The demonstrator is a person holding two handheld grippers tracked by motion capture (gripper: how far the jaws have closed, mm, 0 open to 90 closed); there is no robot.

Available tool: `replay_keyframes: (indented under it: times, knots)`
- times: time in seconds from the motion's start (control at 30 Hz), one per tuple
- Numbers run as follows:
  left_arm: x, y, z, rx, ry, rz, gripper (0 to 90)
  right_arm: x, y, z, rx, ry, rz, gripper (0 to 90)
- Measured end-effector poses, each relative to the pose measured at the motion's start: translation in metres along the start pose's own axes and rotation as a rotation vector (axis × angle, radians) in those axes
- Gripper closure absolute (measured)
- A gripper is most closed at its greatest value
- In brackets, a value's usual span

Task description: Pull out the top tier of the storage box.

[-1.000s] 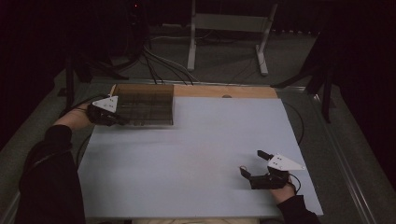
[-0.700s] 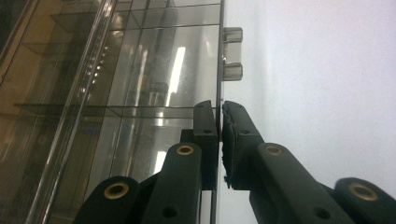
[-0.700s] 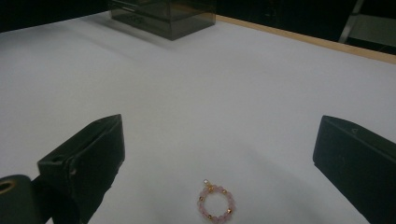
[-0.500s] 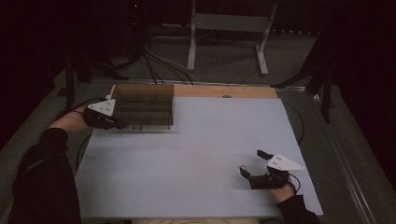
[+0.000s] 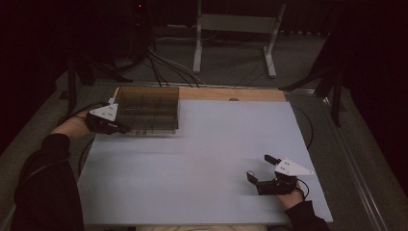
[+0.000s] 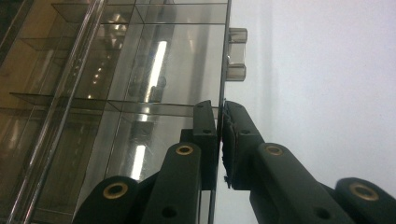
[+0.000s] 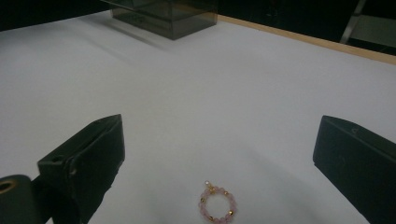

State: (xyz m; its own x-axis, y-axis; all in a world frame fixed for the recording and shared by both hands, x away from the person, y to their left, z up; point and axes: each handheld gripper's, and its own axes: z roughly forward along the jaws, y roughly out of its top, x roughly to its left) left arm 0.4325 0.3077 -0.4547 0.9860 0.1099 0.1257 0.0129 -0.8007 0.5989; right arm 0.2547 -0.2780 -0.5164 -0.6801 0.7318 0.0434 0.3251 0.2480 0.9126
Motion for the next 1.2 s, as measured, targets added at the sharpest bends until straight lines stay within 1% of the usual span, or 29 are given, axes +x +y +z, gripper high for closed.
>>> replay_keyframes:
  times: [0.1, 0.13, 0.2, 0.23, 0.27, 0.3, 0.33, 0.37, 0.4, 0.43, 0.5, 0.53, 0.57, 0.63, 0.67, 0.7, 0.73, 0.77, 0.8, 0.83, 0.87, 0.9, 0.93, 0.97, 1.0, 1.1, 1.13, 1.17, 1.2]
  knots:
    - [0.000, 0.000, 0.000, 0.000, 0.002, -0.002, 83.4, 0.000, 0.000, 0.000, -0.001, 0.002, 0.002, 2.7]
    - [-0.001, 0.001, -0.001, 0.014, 0.016, -0.020, 82.2, 0.000, 0.000, 0.000, -0.001, 0.001, 0.005, 2.7]
    - [-0.001, 0.001, -0.002, 0.023, 0.039, -0.044, 80.0, 0.000, 0.000, 0.000, 0.004, -0.002, 0.003, 2.7]
    - [-0.002, 0.001, -0.004, 0.009, 0.053, -0.056, 78.9, -0.001, 0.000, 0.000, 0.004, 0.000, 0.004, 2.7]
    - [-0.002, 0.001, -0.004, 0.009, 0.053, -0.056, 76.5, -0.001, 0.000, 0.000, 0.004, 0.000, 0.004, 2.7]
    - [-0.003, 0.003, -0.009, -0.009, 0.080, -0.102, 73.0, 0.000, 0.000, 0.000, 0.003, -0.001, 0.004, 2.7]
    - [-0.003, 0.005, -0.012, -0.016, 0.094, -0.121, 69.5, -0.001, 0.000, 0.000, 0.002, 0.000, 0.003, 2.7]
    - [-0.003, 0.005, -0.012, -0.016, 0.094, -0.121, 66.8, -0.001, 0.000, 0.000, 0.003, -0.002, 0.004, 2.7]
    - [-0.004, 0.007, -0.015, -0.024, 0.107, -0.133, 65.5, -0.001, 0.000, 0.000, 0.003, -0.002, 0.006, 2.7]
    - [-0.005, 0.011, -0.020, -0.040, 0.135, -0.171, 61.0, -0.001, 0.000, 0.000, 0.003, -0.001, 0.008, 2.7]
    - [-0.007, 0.015, -0.024, -0.066, 0.145, -0.205, 59.4, -0.001, 0.000, 0.000, 0.002, -0.001, 0.006, 2.7]
    - [-0.008, 0.018, -0.026, -0.078, 0.159, -0.229, 55.4, -0.001, 0.000, 0.001, 0.002, 0.001, 0.005, 2.7]
    - [-0.009, 0.020, -0.027, -0.092, 0.165, -0.238, 53.6, -0.001, 0.000, 0.001, 0.001, 0.001, 0.001, 2.7]
    - [-0.013, 0.023, -0.030, -0.129, 0.186, -0.239, 52.2, -0.001, 0.000, 0.001, 0.001, 0.002, 0.003, 2.7]
    - [-0.013, 0.023, -0.030, -0.129, 0.186, -0.239, 47.6, -0.001, 0.001, 0.001, 0.001, 0.002, 0.003, 2.7]
    - [-0.015, 0.027, -0.032, -0.136, 0.202, -0.302, 43.6, -0.001, 0.001, 0.001, 0.000, 0.003, 0.005, 2.7]
    - [-0.016, 0.029, -0.033, -0.145, 0.204, -0.326, 42.0, -0.001, 0.001, 0.001, -0.001, 0.003, 0.005, 2.7]
    - [-0.016, 0.029, -0.033, -0.145, 0.204, -0.326, 40.5, -0.001, 0.001, 0.001, -0.001, 0.003, 0.005, 2.7]
    - [-0.019, 0.034, -0.034, -0.138, 0.231, -0.392, 36.0, -0.001, 0.001, 0.001, -0.001, 0.005, 0.004, 2.7]
    - [-0.019, 0.034, -0.034, -0.138, 0.231, -0.392, 33.1, -0.001, 0.001, 0.001, -0.001, 0.005, 0.004, 2.7]
    - [-0.022, 0.037, -0.035, -0.147, 0.238, -0.453, 32.7, -0.001, 0.001, 0.001, -0.002, 0.007, 0.004, 2.7]
    - [-0.024, 0.039, -0.035, -0.150, 0.254, -0.470, 28.7, -0.001, 0.001, 0.002, -0.001, 0.009, 0.004, 2.7]
    - [-0.026, 0.040, -0.036, -0.157, 0.244, -0.483, 22.9, -0.001, 0.001, 0.002, -0.002, 0.010, 0.002, 2.7]
    - [-0.026, 0.040, -0.036, -0.157, 0.244, -0.483, 15.2, -0.001, 0.002, 0.002, -0.003, 0.010, 0.001, 2.7]
    - [-0.030, 0.042, -0.035, -0.169, 0.220, -0.492, 10.4, -0.001, 0.002, 0.002, -0.005, 0.011, -0.001, 2.7]
    - [-0.035, 0.047, -0.033, -0.152, 0.232, -0.501, 8.4, -0.001, 0.002, 0.002, -0.006, 0.014, 0.001, 2.7]
    - [-0.040, 0.050, -0.030, -0.139, 0.230, -0.497, 1.5, -0.001, 0.002, 0.002, -0.007, 0.018, 0.002, 2.7]
    - [-0.044, 0.052, -0.028, -0.136, 0.240, -0.499, 0.0, -0.001, 0.002, 0.002, -0.007, 0.018, 0.001, 2.7]
    - [-0.047, 0.054, -0.027, -0.144, 0.233, -0.496, 0.0, -0.001, 0.003, 0.002, -0.008, 0.020, 0.001, 2.7]
